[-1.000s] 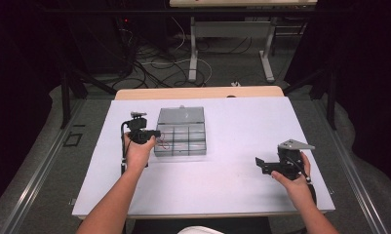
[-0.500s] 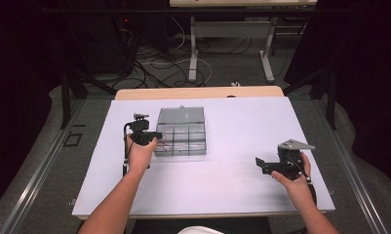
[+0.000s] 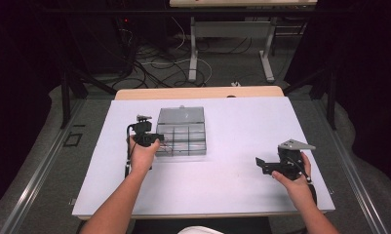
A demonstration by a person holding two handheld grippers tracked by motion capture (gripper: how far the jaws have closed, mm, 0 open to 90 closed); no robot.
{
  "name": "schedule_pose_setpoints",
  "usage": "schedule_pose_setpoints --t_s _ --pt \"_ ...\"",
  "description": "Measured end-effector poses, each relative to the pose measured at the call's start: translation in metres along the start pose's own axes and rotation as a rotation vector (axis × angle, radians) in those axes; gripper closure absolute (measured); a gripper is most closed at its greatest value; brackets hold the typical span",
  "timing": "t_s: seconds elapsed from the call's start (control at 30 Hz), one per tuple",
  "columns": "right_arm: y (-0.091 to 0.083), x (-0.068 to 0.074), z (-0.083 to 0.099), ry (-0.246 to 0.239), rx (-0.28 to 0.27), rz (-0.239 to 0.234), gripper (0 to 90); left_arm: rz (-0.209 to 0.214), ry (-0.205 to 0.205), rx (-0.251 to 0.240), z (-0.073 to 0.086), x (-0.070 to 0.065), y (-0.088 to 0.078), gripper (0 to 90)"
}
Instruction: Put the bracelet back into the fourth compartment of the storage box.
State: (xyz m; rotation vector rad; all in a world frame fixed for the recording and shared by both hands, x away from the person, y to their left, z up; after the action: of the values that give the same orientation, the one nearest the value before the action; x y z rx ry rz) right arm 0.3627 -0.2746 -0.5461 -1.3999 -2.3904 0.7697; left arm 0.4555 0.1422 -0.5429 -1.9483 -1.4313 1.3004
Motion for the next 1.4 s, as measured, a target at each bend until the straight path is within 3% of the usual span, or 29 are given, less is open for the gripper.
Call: schedule_pose_setpoints --t_s 0.63,1.2,1.4 --pt "0.0 -0.001 0.001 -0.012 0.001 0.001 1.8 -0.008 -0.003 0.002 0.001 0.002 0.004 88.5" --pt "0.0 0.0 0.001 -0.004 0.002 -0.001 1.8 0.002 -0.01 -0.017 -0.002 0.006 -0.004 77.3" --pt "0.0 0.0 0.001 -0.007 0.001 0.0 1.8 0.006 0.005 -0.029 -0.003 0.008 -0.008 72.1"
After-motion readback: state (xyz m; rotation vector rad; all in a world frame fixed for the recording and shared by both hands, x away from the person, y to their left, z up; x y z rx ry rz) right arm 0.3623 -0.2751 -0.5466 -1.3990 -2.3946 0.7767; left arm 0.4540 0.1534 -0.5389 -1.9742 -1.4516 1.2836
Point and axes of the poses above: each handheld gripper's, and its own axes: y roughly forward along the jaws, z roughly out of its underside, x roughly to its left, the point moved 4 cm from there along y, roughly forward along the jaws, and after that the axes turned 9 degrees about -y, right-handed, at the moved point
